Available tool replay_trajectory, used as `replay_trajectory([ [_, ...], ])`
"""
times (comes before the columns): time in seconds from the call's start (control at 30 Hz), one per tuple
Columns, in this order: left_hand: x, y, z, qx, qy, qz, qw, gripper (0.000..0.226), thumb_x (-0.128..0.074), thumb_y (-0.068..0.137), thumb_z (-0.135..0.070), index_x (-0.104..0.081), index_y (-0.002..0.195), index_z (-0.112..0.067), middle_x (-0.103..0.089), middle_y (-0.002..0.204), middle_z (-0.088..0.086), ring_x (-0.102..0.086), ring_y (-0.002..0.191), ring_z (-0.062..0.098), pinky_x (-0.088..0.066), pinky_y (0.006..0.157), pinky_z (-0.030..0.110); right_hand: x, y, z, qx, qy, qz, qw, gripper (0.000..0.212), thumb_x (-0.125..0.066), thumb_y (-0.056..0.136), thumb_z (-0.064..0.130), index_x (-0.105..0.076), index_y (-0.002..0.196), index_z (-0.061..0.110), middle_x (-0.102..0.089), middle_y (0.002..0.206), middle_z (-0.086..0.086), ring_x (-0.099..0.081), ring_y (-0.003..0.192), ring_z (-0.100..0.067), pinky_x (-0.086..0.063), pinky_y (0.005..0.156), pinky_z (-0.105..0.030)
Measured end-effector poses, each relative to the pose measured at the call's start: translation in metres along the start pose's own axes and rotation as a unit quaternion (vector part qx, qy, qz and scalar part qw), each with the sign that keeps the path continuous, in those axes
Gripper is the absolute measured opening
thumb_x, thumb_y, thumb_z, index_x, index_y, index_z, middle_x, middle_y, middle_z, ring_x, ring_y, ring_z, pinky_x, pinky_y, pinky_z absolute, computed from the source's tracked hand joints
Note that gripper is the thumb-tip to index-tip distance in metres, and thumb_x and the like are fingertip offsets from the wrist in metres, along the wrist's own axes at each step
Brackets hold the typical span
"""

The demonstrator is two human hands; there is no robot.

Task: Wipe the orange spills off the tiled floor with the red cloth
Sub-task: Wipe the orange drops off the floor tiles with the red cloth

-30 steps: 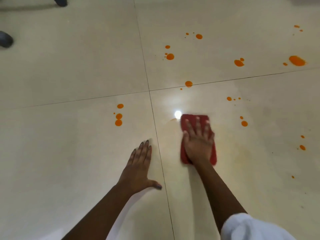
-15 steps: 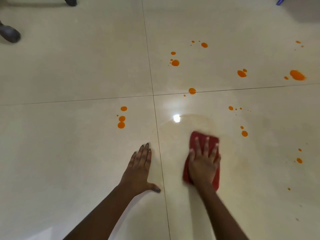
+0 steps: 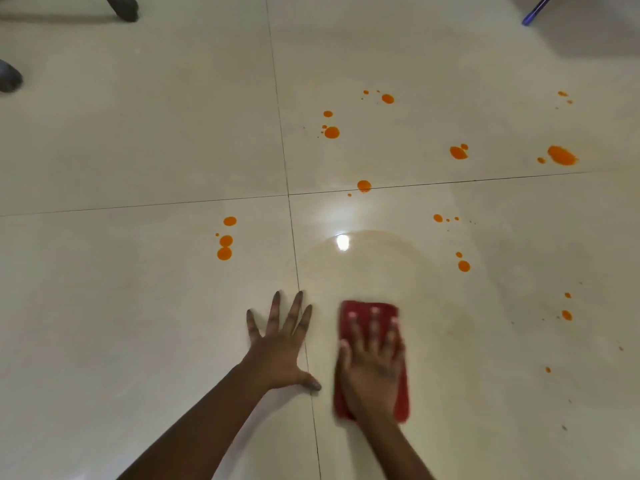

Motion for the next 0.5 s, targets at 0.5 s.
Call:
replay_trajectory([
  [0.5,0.002,0.026,-0.077,-0.114,0.013,-0.048,0.992,0.137,-0.060,0.059,-0.080,0.029,0.142,-0.015,0.045,0.145,0.004,0.043,0.133,0.027,0.021,0.113,0.040,0.018,0.027,-0.064,0.029,-0.078,-0.009,0.996,0.052,-0.025,0.095,0.045,-0.023,0.146,0.034,-0.021,0.155,-0.004,-0.014,0.143,-0.035,-0.017,0.110,-0.057],
])
Point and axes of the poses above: each hand's wrist, its own y-axis towards the middle knuckle, its own x-axis out of the back of the hand, z = x × y, the point moved 9 cm from there along y, towards the middle knuckle
